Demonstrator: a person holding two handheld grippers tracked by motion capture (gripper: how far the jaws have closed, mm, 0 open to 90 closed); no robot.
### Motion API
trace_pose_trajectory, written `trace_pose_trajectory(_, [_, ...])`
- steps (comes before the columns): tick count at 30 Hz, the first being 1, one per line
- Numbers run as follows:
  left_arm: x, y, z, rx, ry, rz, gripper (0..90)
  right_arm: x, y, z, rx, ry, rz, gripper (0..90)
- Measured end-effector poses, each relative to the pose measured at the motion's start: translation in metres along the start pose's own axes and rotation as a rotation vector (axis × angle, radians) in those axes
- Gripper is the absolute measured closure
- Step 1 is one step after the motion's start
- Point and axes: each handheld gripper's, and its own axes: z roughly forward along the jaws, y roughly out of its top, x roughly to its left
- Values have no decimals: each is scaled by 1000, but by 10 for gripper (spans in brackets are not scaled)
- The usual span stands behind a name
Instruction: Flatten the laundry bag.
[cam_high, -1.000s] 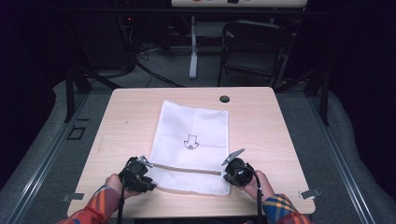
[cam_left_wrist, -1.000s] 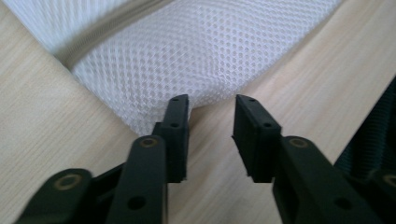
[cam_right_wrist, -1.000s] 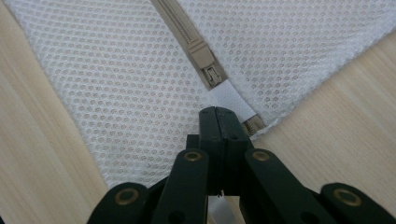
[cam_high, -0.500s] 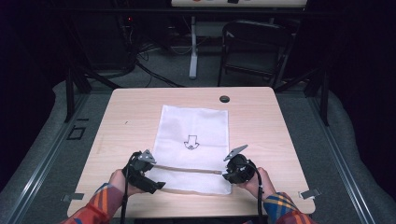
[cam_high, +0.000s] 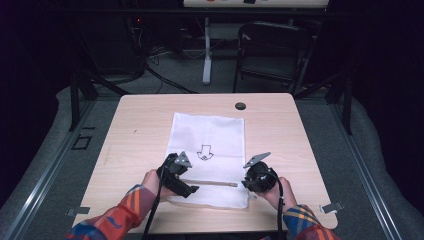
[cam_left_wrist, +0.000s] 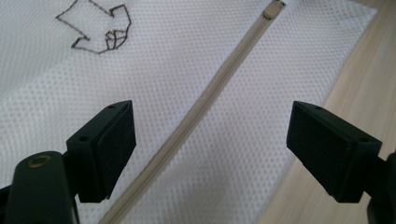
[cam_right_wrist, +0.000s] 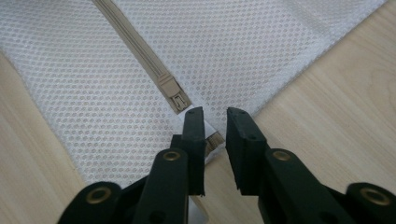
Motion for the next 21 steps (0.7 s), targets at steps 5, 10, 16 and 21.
trace_pose_trajectory(5, [-3,13,11,-1,-18,33,160,0,0,-1,-4,-11,3,881])
trace_pose_trajectory(10, [-5,22,21,-7,-34,48,178,1,-1,2,-2,2,23,900])
trace_pose_trajectory(16, [-9,30,33,-13,-50,70,231,10,0,8,28,45,-1,900])
trace_pose_trajectory(21, [-15,37,46,0,-69,112,338,13,-2,14,60,32,-10,900])
